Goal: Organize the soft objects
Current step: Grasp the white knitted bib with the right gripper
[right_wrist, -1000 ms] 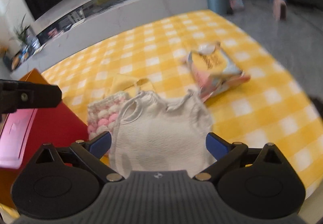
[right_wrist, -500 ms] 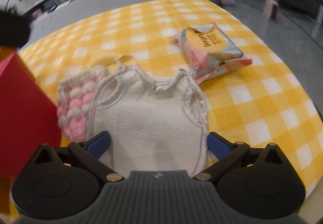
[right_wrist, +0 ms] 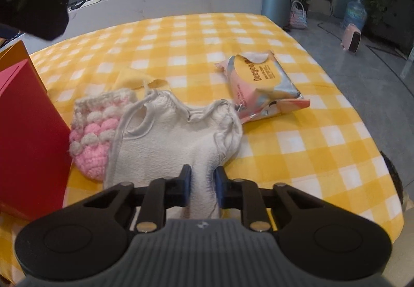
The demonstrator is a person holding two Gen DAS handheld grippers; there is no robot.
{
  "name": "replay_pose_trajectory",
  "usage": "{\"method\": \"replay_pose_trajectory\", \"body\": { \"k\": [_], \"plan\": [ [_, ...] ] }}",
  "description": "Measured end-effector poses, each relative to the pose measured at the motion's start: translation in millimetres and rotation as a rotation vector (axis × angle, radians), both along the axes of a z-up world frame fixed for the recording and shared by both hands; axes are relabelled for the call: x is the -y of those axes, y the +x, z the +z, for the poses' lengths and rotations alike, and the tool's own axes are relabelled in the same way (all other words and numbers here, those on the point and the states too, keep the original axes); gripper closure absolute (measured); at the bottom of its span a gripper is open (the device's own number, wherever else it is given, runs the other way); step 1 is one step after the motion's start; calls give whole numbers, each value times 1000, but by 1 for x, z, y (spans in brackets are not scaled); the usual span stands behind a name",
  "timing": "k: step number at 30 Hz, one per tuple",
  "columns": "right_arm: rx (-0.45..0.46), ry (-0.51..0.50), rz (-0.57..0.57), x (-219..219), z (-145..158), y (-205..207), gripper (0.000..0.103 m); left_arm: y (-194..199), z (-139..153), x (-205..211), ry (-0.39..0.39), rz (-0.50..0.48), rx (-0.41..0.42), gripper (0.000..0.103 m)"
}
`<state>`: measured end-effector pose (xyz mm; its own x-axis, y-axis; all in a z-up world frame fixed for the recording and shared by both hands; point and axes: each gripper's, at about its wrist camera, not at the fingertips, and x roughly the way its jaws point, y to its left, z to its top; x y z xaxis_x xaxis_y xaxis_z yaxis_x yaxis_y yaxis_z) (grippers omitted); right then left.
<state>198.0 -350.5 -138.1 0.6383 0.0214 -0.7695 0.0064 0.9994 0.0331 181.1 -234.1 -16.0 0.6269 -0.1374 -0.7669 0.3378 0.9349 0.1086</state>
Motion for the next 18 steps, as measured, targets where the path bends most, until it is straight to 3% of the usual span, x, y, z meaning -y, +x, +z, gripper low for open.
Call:
{"method": "replay_pose_trajectory", "body": {
  "k": [13,18],
  "plan": [
    [91,149,-28,34,37,-13,87,1,-1,5,-8,6,-25,21],
    [158,228,-53,52,61,-22,87,1,-11,22,1,-28,-84,22]
  ]
}}
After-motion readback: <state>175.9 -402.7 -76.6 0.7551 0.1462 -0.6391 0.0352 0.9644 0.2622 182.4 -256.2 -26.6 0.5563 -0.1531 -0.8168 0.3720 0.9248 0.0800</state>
